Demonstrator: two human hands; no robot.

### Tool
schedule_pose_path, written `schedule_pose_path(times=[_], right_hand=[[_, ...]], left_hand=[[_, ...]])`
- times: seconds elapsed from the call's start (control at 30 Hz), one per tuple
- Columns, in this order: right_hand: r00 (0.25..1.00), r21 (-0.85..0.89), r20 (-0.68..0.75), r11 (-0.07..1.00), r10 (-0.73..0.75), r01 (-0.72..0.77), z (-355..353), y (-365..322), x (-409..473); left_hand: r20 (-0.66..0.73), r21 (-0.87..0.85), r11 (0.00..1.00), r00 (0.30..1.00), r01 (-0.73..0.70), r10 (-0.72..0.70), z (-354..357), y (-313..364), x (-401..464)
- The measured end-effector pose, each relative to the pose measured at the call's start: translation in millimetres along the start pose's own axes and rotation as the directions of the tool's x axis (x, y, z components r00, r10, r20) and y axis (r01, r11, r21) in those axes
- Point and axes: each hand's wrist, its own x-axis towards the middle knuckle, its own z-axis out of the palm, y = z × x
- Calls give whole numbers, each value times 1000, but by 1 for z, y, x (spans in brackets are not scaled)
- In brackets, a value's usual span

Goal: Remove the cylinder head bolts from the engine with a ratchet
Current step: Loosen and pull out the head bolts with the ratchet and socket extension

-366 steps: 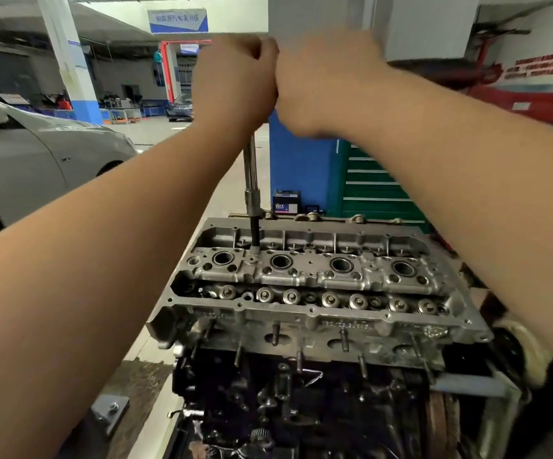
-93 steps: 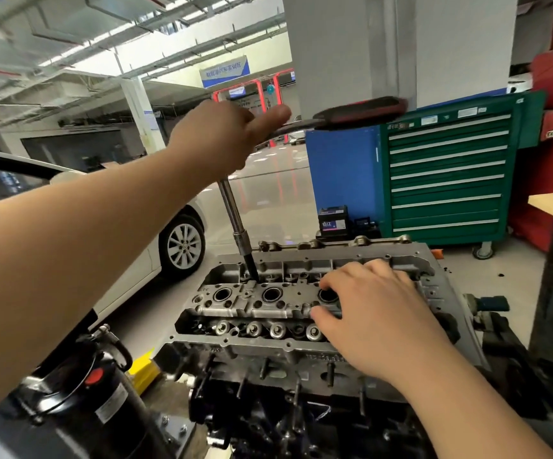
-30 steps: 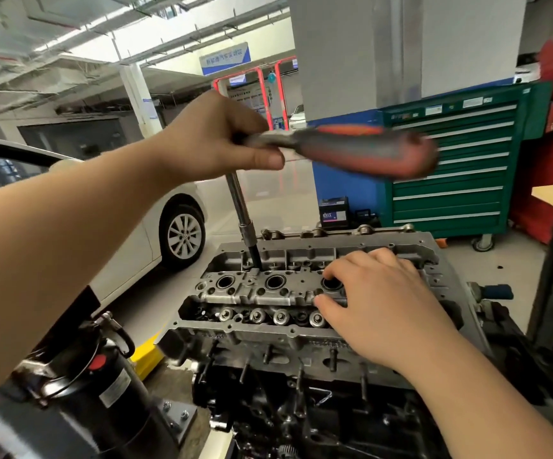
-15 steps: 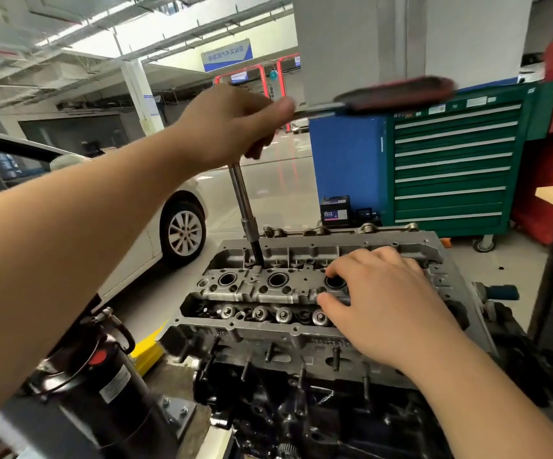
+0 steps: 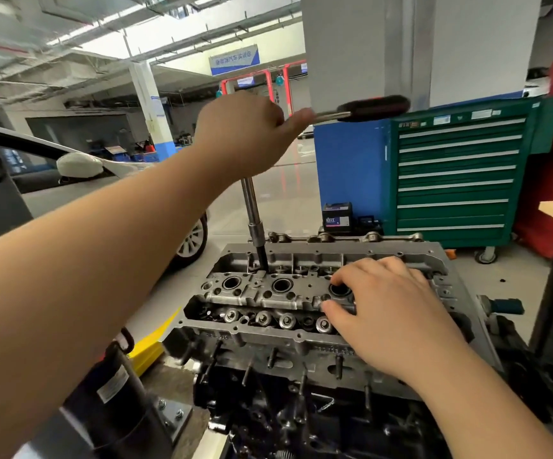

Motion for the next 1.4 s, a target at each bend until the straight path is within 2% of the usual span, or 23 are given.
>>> schedule_pose_path(times=[0.07, 0.1, 0.17, 0.23, 0.3, 0.37, 0.47, 0.53, 0.57, 0.63, 0.7, 0.73, 0.8, 0.87, 0.93, 1.0, 1.07, 1.1, 1.13, 1.2, 1.27, 1.33, 1.4], right_hand=[[1000, 0, -5, 1000, -5, 5, 0, 0, 0], [1000, -1, -4, 1000, -6, 6, 0, -1, 1], [1000, -1, 1, 1000, -4, 4, 0, -1, 1], [1000, 0, 6, 1000, -2, 2, -1, -2, 2], [1000, -3, 11, 1000, 3, -3, -1, -3, 2], [1000, 0, 18, 1000, 9, -9, -1, -2, 2], [1000, 1, 21, 1000, 8, -8, -3, -3, 0], [1000, 0, 18, 1000, 4, -4, -4, -3, -1], [1000, -5, 13, 1000, 0, 0, -4, -3, -2], [1000, -9, 7, 1000, -3, 3, -3, -3, -1], [1000, -6, 10, 1000, 0, 0, -3, -3, -1], [1000, -5, 8, 1000, 0, 0, -3, -3, 0], [1000, -5, 7, 1000, 2, -2, -3, -3, 0], [1000, -2, 12, 1000, 11, -11, -3, -4, 1], [1000, -9, 21, 1000, 12, -12, -3, -4, 1], [1000, -10, 21, 1000, 12, -11, -4, -4, 0], [1000, -6, 16, 1000, 8, -8, -4, -4, -1], [1000, -7, 14, 1000, 6, -6, -4, -4, -2], [1000, -7, 12, 1000, 3, -3, -4, -4, -2], [1000, -9, 9, 1000, 0, 0, -3, -3, -1], [1000, -18, 10, 1000, -3, 3, -2, -3, 0], [1000, -24, 11, 1000, 0, 1, -3, -4, 1], [1000, -33, 19, 999, 4, -3, -3, -4, 2]], left_hand=[[-81, -451, 863, 974, -227, 214, -12, -17, -24], [-114, -564, 776, 957, -284, 267, -17, -26, -33], [-102, -607, 756, 967, -246, 233, -17, -37, -41], [-37, -471, 880, 998, -66, 55, -11, -31, -26], [43, -68, 989, 991, 131, -128, -3, -14, 1], [67, 250, 955, 981, 159, -181, 5, 3, 25], [66, 322, 938, 985, 130, -159, 4, 13, 21], [-28, 177, 982, 998, 64, -60, 1, 4, 4], [-51, -30, 999, 998, -23, 21, 0, -4, -5], [-89, -474, 857, 979, -202, 181, -8, -22, -23], [-92, -655, 728, 978, -202, 188, -13, -36, -36], [-73, -667, 733, 991, -130, 109, -13, -36, -36], [-8, -495, 867, 997, 59, -73, -6, -23, -21], [20, -18, 987, 987, 161, -160, 3, -3, 6], [42, 275, 949, 984, 153, -171, 8, 14, 25], [60, 313, 939, 984, 142, -168, 7, 15, 23], [-16, 148, 983, 994, 108, -107, 3, 3, 8], [-48, -85, 996, 999, 16, -20, 3, -6, -2], [-62, -364, 926, 995, -101, 84, -1, -15, -13], [-79, -751, 629, 973, -200, 214, -11, -35, -32], [-67, -831, 536, 982, -152, 176, -12, -46, -38], [-49, -732, 680, 999, -50, 21, -7, -36, -28], [-10, -419, 903, 994, 99, -113, 1, -12, -5]])
